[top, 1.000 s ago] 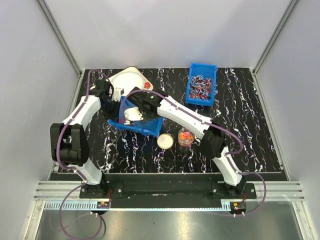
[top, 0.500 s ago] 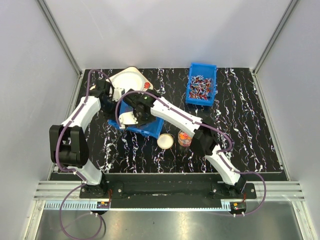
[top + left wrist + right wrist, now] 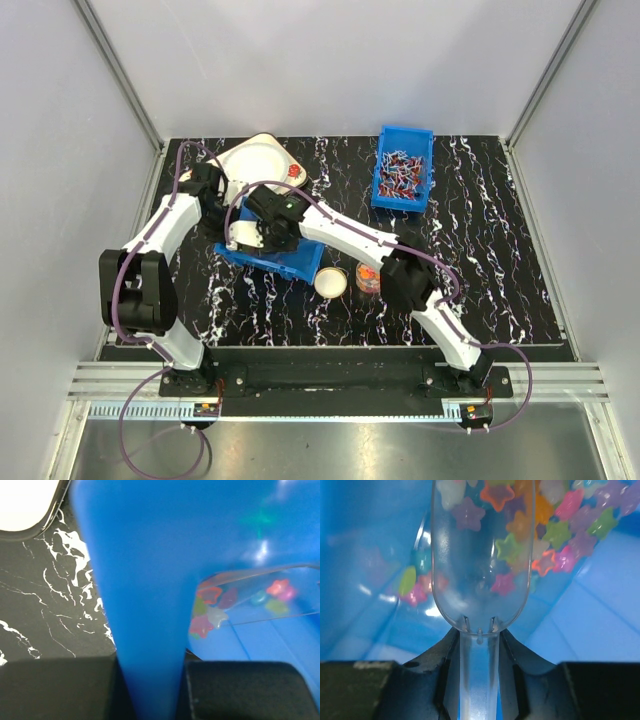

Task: Pack the candies
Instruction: Scoop the fake candies from the storage box.

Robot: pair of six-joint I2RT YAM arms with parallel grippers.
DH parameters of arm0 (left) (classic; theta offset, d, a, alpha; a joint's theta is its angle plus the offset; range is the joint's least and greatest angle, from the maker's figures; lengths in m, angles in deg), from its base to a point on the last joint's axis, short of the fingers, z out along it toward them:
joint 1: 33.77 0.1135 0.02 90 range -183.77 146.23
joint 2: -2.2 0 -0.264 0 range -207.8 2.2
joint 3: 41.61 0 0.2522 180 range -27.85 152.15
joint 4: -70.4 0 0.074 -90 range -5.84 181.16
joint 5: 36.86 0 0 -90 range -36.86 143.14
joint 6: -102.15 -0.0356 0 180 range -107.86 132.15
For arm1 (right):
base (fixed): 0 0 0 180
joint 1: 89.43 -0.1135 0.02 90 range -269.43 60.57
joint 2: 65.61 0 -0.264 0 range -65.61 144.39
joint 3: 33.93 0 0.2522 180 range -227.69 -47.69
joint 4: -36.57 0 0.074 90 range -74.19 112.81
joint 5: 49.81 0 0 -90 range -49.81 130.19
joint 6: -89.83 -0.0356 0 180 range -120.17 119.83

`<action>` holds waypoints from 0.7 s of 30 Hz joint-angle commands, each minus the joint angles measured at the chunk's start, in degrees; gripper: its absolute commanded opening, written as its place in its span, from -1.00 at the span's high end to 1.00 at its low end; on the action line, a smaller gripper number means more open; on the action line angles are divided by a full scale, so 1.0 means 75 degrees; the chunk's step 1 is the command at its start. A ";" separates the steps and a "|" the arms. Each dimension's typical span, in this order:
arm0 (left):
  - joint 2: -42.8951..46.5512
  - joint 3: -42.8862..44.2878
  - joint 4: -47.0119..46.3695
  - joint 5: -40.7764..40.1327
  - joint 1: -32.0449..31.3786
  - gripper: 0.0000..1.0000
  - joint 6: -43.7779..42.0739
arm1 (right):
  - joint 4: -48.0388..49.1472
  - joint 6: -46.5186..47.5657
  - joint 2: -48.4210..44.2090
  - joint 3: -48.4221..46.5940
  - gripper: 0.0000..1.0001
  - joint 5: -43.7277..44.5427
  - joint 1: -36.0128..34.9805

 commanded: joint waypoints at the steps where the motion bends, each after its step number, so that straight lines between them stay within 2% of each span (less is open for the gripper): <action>1: 0.0349 0.0161 -0.0701 0.1009 -0.0046 1.00 0.0187 | 0.1539 -0.0952 -0.0549 0.0833 1.00 -0.0781 -0.0088; 11: 0.0290 0.0137 -0.0701 0.1185 -0.0034 1.00 0.0152 | 0.3789 -0.2370 -0.2235 0.3293 1.00 -0.1682 0.0415; 21: 0.0232 0.0137 -0.0701 0.1267 0.0036 1.00 0.0175 | 0.4014 -0.2605 -0.3175 0.3905 1.00 -0.2410 0.0826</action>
